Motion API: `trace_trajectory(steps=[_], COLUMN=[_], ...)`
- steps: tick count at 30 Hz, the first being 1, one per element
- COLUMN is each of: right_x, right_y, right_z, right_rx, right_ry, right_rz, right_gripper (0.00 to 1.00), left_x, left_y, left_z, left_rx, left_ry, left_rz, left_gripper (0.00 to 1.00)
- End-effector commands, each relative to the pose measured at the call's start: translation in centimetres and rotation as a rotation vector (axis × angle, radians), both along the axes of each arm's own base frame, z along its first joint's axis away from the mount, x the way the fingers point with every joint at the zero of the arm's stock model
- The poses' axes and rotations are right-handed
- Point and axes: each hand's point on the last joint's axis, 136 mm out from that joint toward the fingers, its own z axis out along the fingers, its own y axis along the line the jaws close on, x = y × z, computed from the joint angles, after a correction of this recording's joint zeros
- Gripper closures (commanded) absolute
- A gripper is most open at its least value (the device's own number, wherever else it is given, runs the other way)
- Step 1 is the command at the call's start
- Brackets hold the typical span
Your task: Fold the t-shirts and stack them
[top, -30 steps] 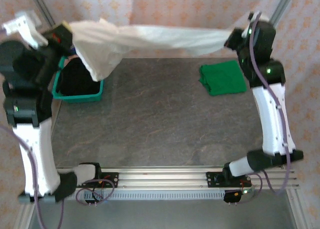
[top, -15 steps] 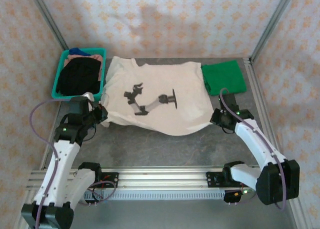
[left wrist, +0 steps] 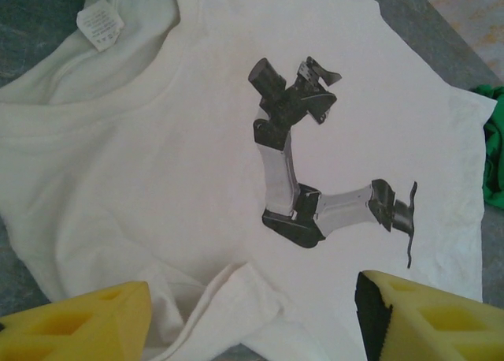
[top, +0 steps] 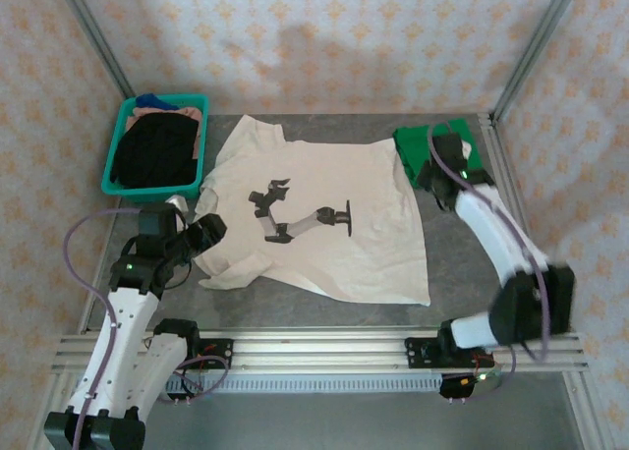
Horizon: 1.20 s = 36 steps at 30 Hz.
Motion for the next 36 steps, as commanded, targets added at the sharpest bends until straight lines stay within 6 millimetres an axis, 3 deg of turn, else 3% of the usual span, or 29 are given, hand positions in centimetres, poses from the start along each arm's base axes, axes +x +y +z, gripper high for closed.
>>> trace_trajectory(steps=[1, 3, 6, 11, 18, 21, 29, 36], right_x=[5.9, 8.6, 11.0, 11.8, 12.8, 13.4, 14.8, 15.7], right_y=[-2.8, -3.7, -5.0, -7.1, -11.8, -12.2, -14.5, -15.2], right_z=[-2.5, -4.8, -8.0, -13.2, -15.7, -16.7, -16.8, -13.1], right_rx=[-0.023, 0.004, 0.021, 0.116, 0.16, 0.188, 0.171, 0.171], right_ry=[0.051, 0.109, 0.209, 0.364, 0.371, 0.377, 0.321, 0.228], right_rz=[-0.043, -0.057, -0.079, -0.158, -0.291, -0.314, -0.445, -0.503], right_gripper=[0.55, 0.56, 0.54, 0.54, 0.55, 0.56, 0.55, 0.55], left_x=[2.3, 3.4, 4.6, 6.0, 8.7, 9.8, 12.4, 13.4], left_y=[-0.3, -0.2, -0.1, 0.2, -0.1, -0.3, -1.4, -1.8], left_z=[1.2, 0.8, 0.2, -1.0, -3.1, -3.7, -5.6, -7.5], left_rx=[0.004, 0.018, 0.029, 0.084, 0.091, 0.094, 0.108, 0.129], left_ry=[-0.035, -0.01, 0.014, 0.041, 0.105, 0.124, 0.18, 0.236], left_rz=[-0.024, -0.029, -0.028, -0.051, -0.07, -0.079, -0.112, -0.138], left_gripper=[0.27, 0.24, 0.2, 0.18, 0.18, 0.18, 0.18, 0.18])
